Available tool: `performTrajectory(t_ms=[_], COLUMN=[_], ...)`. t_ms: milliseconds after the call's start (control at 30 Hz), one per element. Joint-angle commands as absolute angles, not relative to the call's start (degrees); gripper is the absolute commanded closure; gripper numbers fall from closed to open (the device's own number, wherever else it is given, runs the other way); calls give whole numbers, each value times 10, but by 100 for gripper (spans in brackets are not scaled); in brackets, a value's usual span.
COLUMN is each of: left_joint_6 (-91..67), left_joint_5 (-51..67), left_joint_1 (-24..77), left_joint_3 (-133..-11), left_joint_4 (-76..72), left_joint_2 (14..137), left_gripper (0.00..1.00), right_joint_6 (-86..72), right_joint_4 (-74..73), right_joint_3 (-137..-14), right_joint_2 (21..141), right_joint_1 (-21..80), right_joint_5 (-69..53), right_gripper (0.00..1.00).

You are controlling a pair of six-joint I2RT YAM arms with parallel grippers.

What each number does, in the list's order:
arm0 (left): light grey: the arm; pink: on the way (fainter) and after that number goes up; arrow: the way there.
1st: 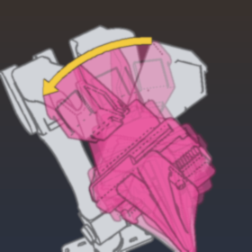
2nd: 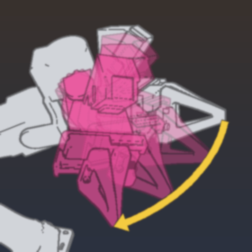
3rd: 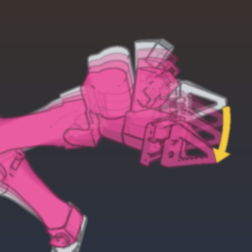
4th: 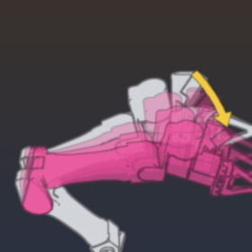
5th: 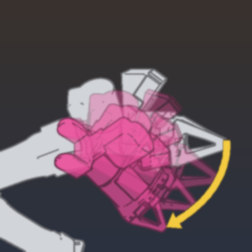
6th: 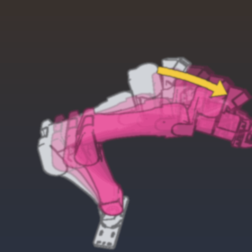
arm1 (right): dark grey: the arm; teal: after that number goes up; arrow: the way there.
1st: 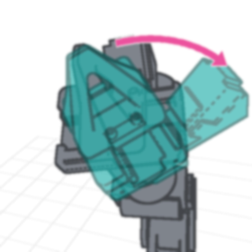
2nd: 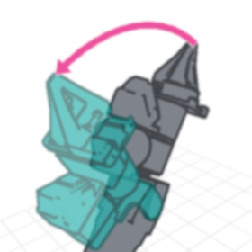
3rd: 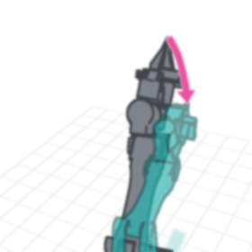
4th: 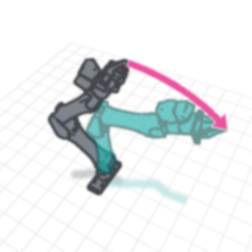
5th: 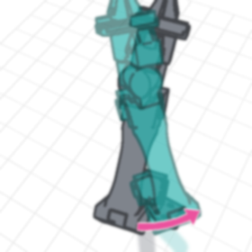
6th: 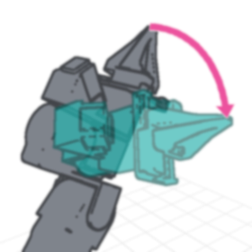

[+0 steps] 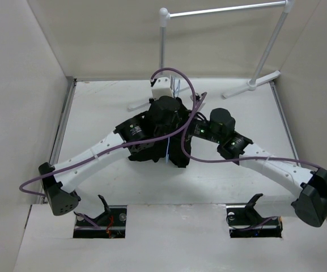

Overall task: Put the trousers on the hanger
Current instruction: Place the hanger at the clothesline.

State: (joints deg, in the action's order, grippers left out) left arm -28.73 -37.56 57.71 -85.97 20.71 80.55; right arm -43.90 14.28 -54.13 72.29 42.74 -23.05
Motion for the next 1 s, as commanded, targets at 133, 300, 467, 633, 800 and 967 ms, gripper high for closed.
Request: performTrajectory(t_ms=[133,300,467,633,800,967], left_joint_6=[-304,-324,-328,-329,-360,-381], left_joint_5=[-374,-349,-322,-299,-268,-228], left_joint_1=[560,519,486,439,395,360], left_joint_3=[-845,-815,-815,-800,-741,-672], left_joint_4=[128,103,94,110,136,144], left_joint_2=[757,711,673,649,640,634], left_gripper=[79,57,33,1,0,0], right_joint_6=[-470,-469,-452,-420,-382,-390], right_joint_4=[242,226,199,136,6,-47], right_joint_3=[-524,-547,-585,-682,-858,-996], right_joint_2=[680,662,665,694,775,865], right_joint_1=[425,384,342,284,211,145], right_joint_5=[-192,-212,-231,-267,-287,-289], right_gripper=[95,97,99,100,100,100])
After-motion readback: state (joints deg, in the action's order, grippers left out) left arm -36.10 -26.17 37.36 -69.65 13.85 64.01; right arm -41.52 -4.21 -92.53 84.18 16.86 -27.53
